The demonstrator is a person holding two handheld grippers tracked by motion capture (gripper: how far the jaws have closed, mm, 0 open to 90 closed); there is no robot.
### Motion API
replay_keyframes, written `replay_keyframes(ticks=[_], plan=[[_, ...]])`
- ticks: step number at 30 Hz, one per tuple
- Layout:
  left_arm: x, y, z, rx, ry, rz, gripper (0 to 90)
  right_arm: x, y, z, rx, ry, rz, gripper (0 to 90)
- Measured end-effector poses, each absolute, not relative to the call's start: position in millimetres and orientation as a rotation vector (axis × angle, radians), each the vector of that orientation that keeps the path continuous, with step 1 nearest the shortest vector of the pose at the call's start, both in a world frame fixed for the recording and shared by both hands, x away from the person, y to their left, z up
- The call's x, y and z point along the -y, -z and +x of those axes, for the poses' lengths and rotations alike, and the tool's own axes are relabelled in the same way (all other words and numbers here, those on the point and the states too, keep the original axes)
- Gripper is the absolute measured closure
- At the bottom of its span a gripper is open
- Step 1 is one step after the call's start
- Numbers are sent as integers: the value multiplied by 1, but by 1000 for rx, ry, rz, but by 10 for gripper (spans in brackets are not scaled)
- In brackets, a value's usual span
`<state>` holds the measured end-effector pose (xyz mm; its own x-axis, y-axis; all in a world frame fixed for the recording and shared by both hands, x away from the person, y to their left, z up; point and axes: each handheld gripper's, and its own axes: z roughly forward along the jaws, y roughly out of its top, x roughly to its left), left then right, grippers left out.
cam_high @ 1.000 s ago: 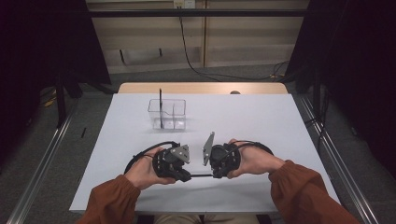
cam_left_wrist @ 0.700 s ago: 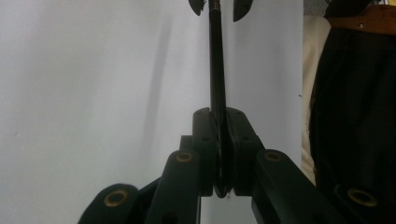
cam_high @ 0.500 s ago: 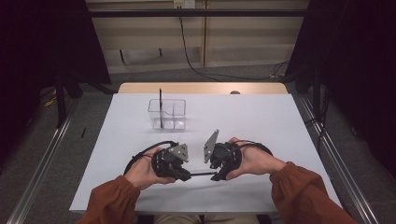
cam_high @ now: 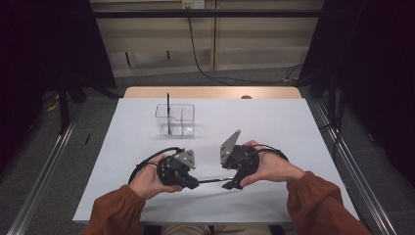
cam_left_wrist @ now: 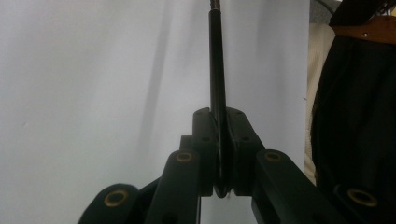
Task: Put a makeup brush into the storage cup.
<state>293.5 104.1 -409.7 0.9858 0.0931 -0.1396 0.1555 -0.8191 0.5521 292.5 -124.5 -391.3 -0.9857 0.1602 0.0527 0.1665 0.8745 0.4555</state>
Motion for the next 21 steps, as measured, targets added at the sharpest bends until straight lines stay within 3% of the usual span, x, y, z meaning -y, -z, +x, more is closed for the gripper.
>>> replay_keyframes(ticks=[12,21], plan=[[-120,409,292,-224,135,2501,838,137,399,289,3031,790,-320,129],[-131,410,293,-261,125,2456,838,152,401,288,3016,895,-399,61]])
